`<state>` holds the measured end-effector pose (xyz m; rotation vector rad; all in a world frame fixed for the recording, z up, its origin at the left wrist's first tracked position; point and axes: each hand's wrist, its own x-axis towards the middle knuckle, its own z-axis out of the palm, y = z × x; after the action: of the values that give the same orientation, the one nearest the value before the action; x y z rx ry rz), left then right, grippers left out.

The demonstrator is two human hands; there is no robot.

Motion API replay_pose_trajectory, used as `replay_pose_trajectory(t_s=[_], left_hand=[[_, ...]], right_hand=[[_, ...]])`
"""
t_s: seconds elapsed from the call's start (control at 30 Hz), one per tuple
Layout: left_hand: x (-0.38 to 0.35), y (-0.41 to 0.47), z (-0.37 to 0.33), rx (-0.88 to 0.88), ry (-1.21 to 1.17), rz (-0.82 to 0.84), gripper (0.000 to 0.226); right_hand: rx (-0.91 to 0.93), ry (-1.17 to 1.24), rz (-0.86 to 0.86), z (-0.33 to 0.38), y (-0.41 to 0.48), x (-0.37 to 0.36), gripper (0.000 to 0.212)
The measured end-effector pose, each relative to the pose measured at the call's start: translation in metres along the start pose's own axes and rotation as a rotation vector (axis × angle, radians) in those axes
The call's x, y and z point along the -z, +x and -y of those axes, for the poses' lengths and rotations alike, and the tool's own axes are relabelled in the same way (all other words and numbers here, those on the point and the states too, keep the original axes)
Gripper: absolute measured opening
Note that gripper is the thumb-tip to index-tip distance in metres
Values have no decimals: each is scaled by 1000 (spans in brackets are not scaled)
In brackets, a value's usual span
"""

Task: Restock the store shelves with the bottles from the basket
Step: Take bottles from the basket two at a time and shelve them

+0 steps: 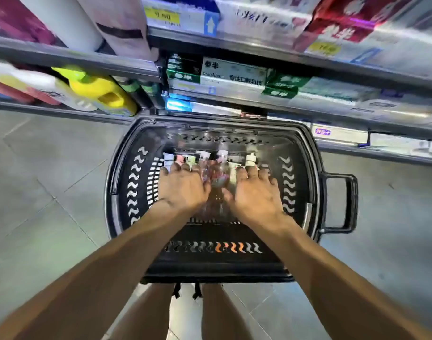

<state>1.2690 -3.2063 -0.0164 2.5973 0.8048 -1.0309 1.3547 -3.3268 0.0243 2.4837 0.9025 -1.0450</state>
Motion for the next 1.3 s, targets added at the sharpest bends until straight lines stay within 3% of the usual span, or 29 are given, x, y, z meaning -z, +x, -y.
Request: replay_pose_trajectory(t_s=[0.23,0.37,0.5,0.57,0.7,0.8,0.87,0.97,1.1,1.3], left_hand=[[-74,64,3,17,22,125,60],[-108,87,5,49,-26,96,74],[-135,108,0,169,-351,211,100],[-150,113,-7,220,-510,178,107],[-165,117,-5,231,-712,29,94],[-165,116,7,271,-912,45,88],[-166,117,16,337,-1017,79,90],[-161,115,30,408,-1229,84,95],[-159,107,44,356,-1325,93,96],[-155,92,50,293,-1388,91,80]], right_hand=[[-8,7,113,5,81,-77,67],[2,33,75,3,105,-100,73],[33,44,-52,-6,116,-124,78],[39,41,-95,-8,121,-134,68],[17,2,-142,-13,131,-148,72],[-6,98,-126,-8,141,-157,72],[-40,191,-214,0,147,-161,74],[-211,316,-57,20,160,-164,87],[-341,369,-15,36,170,-181,105],[-299,673,0,18,154,-180,92]])
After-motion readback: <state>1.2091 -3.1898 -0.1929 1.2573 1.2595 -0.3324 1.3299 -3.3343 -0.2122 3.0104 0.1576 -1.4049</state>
